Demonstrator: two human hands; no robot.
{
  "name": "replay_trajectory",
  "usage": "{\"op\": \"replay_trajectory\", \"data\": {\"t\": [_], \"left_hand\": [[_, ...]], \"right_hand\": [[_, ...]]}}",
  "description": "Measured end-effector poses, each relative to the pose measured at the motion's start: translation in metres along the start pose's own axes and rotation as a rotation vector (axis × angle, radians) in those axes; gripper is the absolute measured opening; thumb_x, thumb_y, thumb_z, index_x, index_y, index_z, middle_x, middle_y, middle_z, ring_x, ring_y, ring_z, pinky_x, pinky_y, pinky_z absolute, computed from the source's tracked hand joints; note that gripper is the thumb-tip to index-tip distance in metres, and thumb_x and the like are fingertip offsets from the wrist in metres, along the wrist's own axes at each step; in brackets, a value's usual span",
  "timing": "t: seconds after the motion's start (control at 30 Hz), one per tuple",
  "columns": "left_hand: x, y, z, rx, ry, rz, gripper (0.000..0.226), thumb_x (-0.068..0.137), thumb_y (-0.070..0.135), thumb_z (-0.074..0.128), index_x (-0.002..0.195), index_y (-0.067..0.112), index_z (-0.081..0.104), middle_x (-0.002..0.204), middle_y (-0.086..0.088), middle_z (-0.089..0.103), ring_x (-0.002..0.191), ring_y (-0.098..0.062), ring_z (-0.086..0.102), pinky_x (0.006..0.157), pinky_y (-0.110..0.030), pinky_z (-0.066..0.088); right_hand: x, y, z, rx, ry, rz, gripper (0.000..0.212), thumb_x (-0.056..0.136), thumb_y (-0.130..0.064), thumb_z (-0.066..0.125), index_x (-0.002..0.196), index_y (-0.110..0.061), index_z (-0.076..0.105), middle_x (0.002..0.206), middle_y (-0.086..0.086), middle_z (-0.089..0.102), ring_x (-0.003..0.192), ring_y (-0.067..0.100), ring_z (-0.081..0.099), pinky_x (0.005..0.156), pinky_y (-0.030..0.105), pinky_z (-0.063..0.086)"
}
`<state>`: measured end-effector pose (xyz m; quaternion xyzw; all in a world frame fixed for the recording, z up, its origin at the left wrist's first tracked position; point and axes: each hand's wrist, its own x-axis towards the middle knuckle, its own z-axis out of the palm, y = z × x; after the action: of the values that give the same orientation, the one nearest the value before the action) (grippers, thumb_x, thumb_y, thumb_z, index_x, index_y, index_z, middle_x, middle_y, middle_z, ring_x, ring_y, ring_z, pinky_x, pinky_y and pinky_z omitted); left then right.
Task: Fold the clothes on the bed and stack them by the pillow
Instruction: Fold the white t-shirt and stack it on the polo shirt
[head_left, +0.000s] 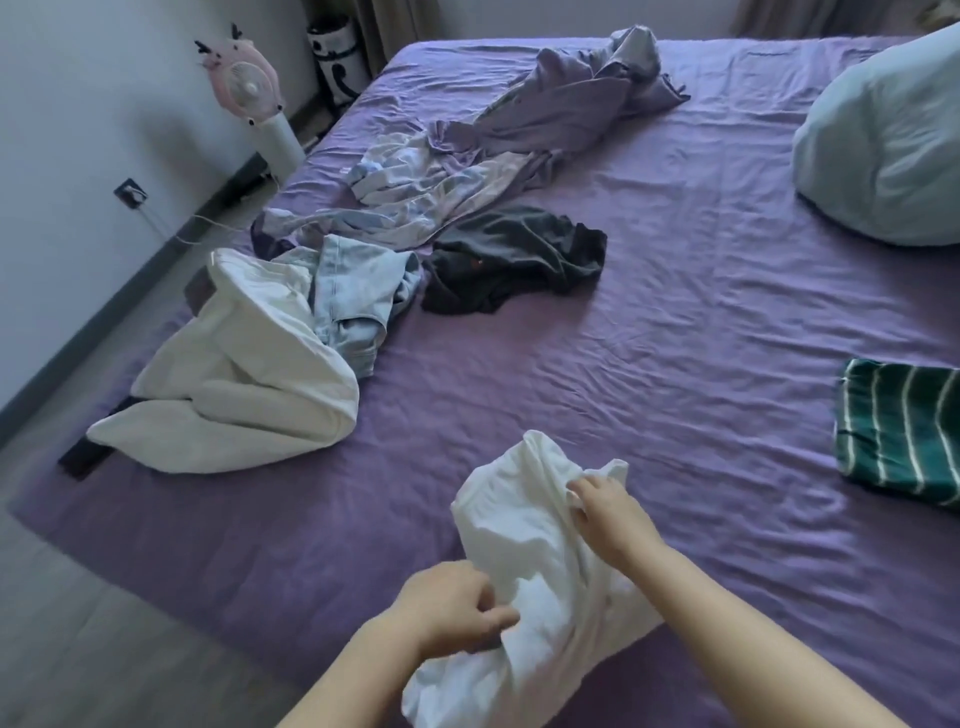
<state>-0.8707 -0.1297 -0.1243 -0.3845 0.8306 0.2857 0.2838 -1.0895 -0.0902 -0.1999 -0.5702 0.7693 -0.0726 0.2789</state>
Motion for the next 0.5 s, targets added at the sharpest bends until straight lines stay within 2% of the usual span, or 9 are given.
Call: {"op": "replay_trajectory", "data": {"t": [0.07, 0.13, 0.2, 0.23, 0.3, 0.37, 0.4, 0.43, 0.5], "left_hand": [[0.023, -0.01, -0.006, -0.05, 0.089, -0.055, 0.04, 0.09, 0.048, 0.043, 0.091, 0.014, 0.063, 0.104, 0.0, 0.063, 0.096, -0.02, 0.058, 0.078, -0.037, 0.049], [0.048, -0.018, -0.01, -0.124, 0.14, -0.094, 0.031, 0.092, 0.041, 0.042, 0.098, 0.018, 0.061, 0.115, 0.0, 0.062, 0.105, -0.02, 0.057, 0.085, -0.036, 0.048], [0.07, -0.022, -0.011, -0.201, 0.141, -0.084, 0.031, 0.093, 0.04, 0.042, 0.116, 0.026, 0.058, 0.128, 0.005, 0.057, 0.116, -0.016, 0.053, 0.091, -0.032, 0.044], [0.081, -0.024, -0.01, -0.221, 0.138, -0.078, 0.036, 0.094, 0.039, 0.042, 0.126, 0.027, 0.055, 0.133, 0.008, 0.054, 0.12, -0.014, 0.051, 0.093, -0.031, 0.042], [0.099, -0.025, -0.012, -0.317, 0.149, -0.081, 0.041, 0.094, 0.038, 0.043, 0.131, 0.024, 0.052, 0.134, 0.008, 0.054, 0.12, -0.013, 0.051, 0.095, -0.028, 0.041], [0.113, -0.023, -0.016, -0.536, 0.153, -0.136, 0.035, 0.094, 0.038, 0.047, 0.12, 0.019, 0.06, 0.118, 0.0, 0.062, 0.106, -0.018, 0.059, 0.088, -0.029, 0.045], [0.116, -0.02, -0.021, -0.743, 0.145, -0.195, 0.031, 0.093, 0.039, 0.049, 0.108, 0.016, 0.062, 0.104, -0.007, 0.063, 0.092, -0.022, 0.063, 0.08, -0.032, 0.049], [0.119, -0.016, -0.027, -1.003, 0.123, -0.28, 0.032, 0.093, 0.043, 0.05, 0.097, 0.013, 0.06, 0.094, -0.01, 0.06, 0.08, -0.024, 0.063, 0.073, -0.035, 0.053], [0.121, -0.011, -0.042, -1.422, -0.022, -0.459, 0.051, 0.089, 0.058, 0.051, 0.091, 0.007, 0.058, 0.091, -0.015, 0.061, 0.076, -0.028, 0.065, 0.067, -0.039, 0.058]], "right_hand": [[0.02, -0.007, 0.001, -0.03, 0.025, 0.008, 0.037, 0.096, -0.024, 0.043, 0.131, -0.013, 0.044, 0.137, 0.004, 0.044, 0.128, 0.025, 0.036, 0.097, 0.035, 0.038], [0.041, -0.013, 0.004, -0.098, 0.016, 0.044, 0.051, 0.097, -0.035, 0.043, 0.141, -0.011, 0.032, 0.147, 0.006, 0.033, 0.139, 0.024, 0.024, 0.11, 0.035, 0.027], [0.061, -0.016, 0.01, -0.148, -0.04, 0.116, 0.068, 0.096, -0.046, 0.039, 0.149, -0.011, 0.013, 0.157, 0.008, 0.015, 0.145, 0.024, 0.01, 0.117, 0.039, 0.013], [0.069, -0.016, 0.012, -0.154, -0.063, 0.152, 0.074, 0.096, -0.048, 0.038, 0.15, -0.012, 0.005, 0.157, 0.008, 0.014, 0.145, 0.024, 0.01, 0.116, 0.042, 0.009], [0.08, -0.014, 0.017, -0.15, -0.085, 0.227, 0.078, 0.093, -0.043, 0.045, 0.149, -0.01, 0.003, 0.146, 0.01, 0.037, 0.136, 0.024, 0.033, 0.111, 0.043, 0.017], [0.08, -0.011, 0.022, -0.071, -0.047, 0.244, 0.056, 0.088, -0.029, 0.048, 0.136, -0.011, 0.028, 0.12, 0.005, 0.06, 0.115, 0.024, 0.053, 0.089, 0.037, 0.03], [0.075, -0.011, 0.025, 0.028, 0.003, 0.218, 0.039, 0.085, -0.025, 0.048, 0.121, -0.016, 0.039, 0.112, 0.003, 0.062, 0.109, 0.025, 0.055, 0.08, 0.035, 0.031], [0.067, -0.014, 0.027, 0.133, 0.063, 0.194, 0.033, 0.082, -0.025, 0.049, 0.114, -0.02, 0.043, 0.109, 0.001, 0.061, 0.105, 0.024, 0.056, 0.075, 0.033, 0.034], [0.044, -0.028, 0.028, 0.204, 0.235, 0.085, 0.038, 0.078, -0.029, 0.05, 0.115, -0.028, 0.046, 0.1, -0.002, 0.059, 0.089, 0.02, 0.061, 0.066, 0.032, 0.043]]}}
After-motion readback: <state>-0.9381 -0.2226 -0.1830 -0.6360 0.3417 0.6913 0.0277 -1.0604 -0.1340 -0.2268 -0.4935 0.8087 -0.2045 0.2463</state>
